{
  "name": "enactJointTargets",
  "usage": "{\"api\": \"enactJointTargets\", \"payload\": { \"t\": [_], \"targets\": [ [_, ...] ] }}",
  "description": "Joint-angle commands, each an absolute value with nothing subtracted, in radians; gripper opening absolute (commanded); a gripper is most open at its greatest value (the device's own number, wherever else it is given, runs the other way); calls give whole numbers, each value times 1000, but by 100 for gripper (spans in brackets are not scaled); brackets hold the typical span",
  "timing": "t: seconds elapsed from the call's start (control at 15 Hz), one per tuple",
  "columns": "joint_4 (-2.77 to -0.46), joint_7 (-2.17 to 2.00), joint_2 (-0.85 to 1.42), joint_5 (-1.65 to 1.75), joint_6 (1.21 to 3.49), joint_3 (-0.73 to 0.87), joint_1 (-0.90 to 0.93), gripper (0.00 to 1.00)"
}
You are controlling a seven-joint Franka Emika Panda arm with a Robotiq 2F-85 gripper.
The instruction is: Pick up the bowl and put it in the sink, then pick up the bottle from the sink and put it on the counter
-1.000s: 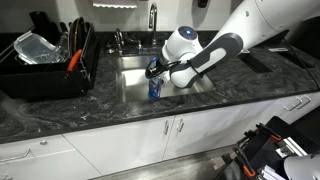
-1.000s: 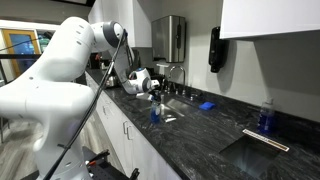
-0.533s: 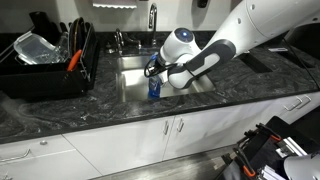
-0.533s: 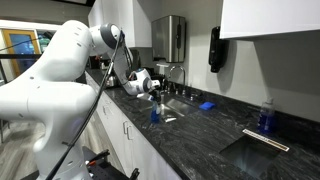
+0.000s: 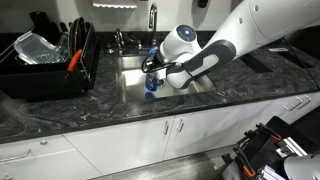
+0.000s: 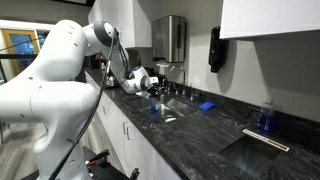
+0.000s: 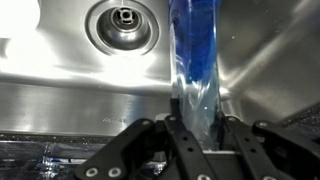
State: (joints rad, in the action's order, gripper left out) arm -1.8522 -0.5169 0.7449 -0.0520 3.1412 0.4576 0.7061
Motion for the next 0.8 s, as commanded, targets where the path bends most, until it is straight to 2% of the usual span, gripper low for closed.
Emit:
{"api": "enactJointTargets", "payload": {
  "t": [0.0,0.4,0.73],
  "targets": [
    [-1921,-495,703,-112,3237,489,767,7],
    [-1961,-493,658,-130,3417,454,814,7],
    [-1967,-471,610,-123,3391,509,888,7]
  ]
}}
